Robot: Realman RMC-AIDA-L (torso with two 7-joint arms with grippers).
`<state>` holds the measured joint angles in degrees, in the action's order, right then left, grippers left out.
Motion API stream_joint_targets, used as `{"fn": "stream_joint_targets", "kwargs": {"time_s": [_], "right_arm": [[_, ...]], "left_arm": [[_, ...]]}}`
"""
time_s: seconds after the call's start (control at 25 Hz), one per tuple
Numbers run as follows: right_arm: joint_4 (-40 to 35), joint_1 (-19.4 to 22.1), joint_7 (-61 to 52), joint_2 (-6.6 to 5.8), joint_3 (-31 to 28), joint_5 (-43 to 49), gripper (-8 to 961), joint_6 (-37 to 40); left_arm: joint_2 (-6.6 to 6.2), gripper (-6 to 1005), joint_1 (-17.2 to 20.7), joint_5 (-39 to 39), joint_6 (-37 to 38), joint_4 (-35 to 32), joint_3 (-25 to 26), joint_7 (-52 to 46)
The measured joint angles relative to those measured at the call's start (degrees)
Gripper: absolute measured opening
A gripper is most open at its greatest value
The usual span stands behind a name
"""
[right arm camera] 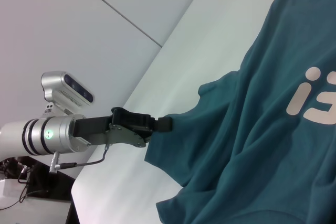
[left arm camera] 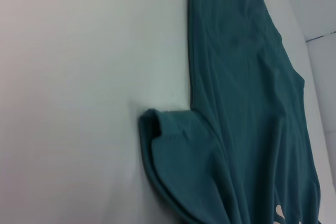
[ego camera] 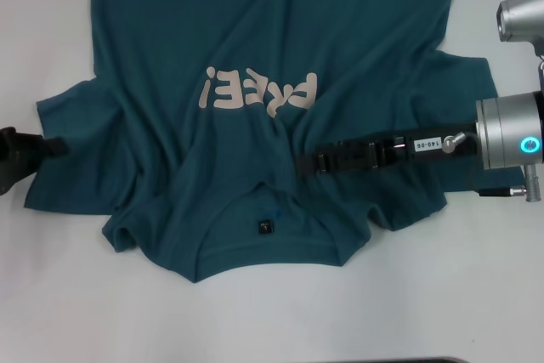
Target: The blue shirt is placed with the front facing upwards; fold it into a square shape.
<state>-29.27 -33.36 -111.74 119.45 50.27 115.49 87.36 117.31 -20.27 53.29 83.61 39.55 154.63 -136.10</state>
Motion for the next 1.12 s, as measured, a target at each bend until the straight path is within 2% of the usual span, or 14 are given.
{"fn": "stream_joint_targets", "kwargs": {"time_s": [0.24, 0.28, 0.32, 0.64, 1.12], "right_arm": [[0.0, 0.0, -0.1, 0.0, 0.0, 0.0, 928, 0.0], [0.0, 0.0, -0.1, 0.0, 0.0, 0.0, 928, 0.0], [0.0, 0.0, -0.1, 0.0, 0.0, 0.0, 928, 0.0], [0.0, -0.2, -0.2, 0.0, -0.1, 0.0, 928, 0.0], [-0.1, -0.3, -0.9, -0.07, -0.1, 0.0, 928, 0.0]], "left_arm": [[-1.18, 41, 0.4, -0.1, -0.6, 0.3, 0.1, -1.3], [-2.13, 24, 0.6, -0.1, -1.2, 0.4, 0.1, -2.3], [-2.35, 7, 0.6, -0.1, -1.3, 0.4, 0.1, -2.5], [-5.05, 6, 0.3, -0.1, -1.6, 0.9, -0.2, -5.0], [-6.01, 6, -0.1, -1.5, -0.7, 3.3, -0.6, -7.5]]}}
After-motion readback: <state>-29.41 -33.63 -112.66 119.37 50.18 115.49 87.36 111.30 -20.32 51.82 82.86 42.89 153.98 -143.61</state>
